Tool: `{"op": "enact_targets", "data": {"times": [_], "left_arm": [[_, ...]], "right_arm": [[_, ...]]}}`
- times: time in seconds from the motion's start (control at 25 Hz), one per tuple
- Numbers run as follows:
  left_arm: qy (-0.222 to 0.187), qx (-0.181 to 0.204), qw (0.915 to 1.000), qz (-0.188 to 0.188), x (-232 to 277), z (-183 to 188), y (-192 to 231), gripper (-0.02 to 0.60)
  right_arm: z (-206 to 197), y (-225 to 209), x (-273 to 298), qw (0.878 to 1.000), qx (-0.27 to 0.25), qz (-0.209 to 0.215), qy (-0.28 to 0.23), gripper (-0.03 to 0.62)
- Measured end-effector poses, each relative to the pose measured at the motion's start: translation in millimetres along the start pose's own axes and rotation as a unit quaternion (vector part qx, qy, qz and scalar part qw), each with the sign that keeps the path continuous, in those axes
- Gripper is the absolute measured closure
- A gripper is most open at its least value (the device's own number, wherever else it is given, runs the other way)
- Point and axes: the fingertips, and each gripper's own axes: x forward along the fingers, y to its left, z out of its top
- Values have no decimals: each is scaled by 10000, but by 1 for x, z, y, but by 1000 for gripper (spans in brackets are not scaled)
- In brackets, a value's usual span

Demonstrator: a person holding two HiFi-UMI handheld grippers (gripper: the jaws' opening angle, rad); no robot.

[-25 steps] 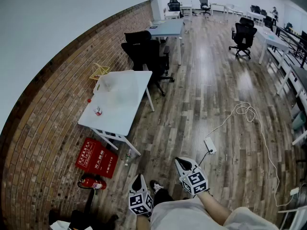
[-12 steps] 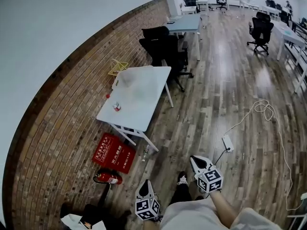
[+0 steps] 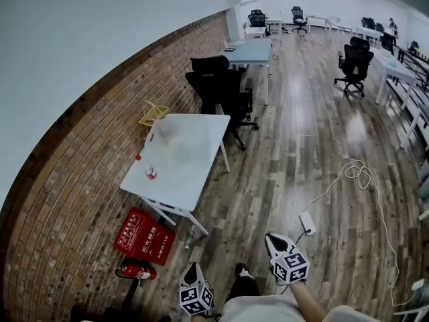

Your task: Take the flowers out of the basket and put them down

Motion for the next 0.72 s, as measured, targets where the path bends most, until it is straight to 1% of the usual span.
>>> {"op": "enact_targets", "data": {"times": [0.12, 0.24, 0.36, 0.48, 0.56, 0.6, 0.64, 0.72], "left_arm": [[-79, -47, 9999, -58, 31, 18, 3, 558], [-127, -153, 9998, -18, 60, 36, 10, 558], [-75, -212, 9997, 23, 85, 56, 23, 558], [-46, -314, 9995, -71, 112, 79, 32, 558], [-67, -418, 9990, -153, 133, 100, 38, 558], [-105, -402, 9990, -181, 144, 114, 41, 558], [-172, -346, 9991, -198, 155, 130, 44, 558], [-407, -196, 9988, -199, 177, 171, 51, 558]], "right_arm": [[4, -6, 29, 9997, -99, -40, 220, 583], [13, -7, 64, 9991, -167, 57, 375, 583], [28, 4, 106, 9984, -186, 185, 494, 583], [52, 20, 154, 9972, -310, 406, 543, 583], [70, 28, 187, 9952, -566, 535, 586, 583], [82, 27, 203, 9950, -637, 502, 575, 583], [95, 24, 219, 9959, -604, 416, 525, 583], [130, 17, 251, 9985, -349, 273, 310, 583]]}}
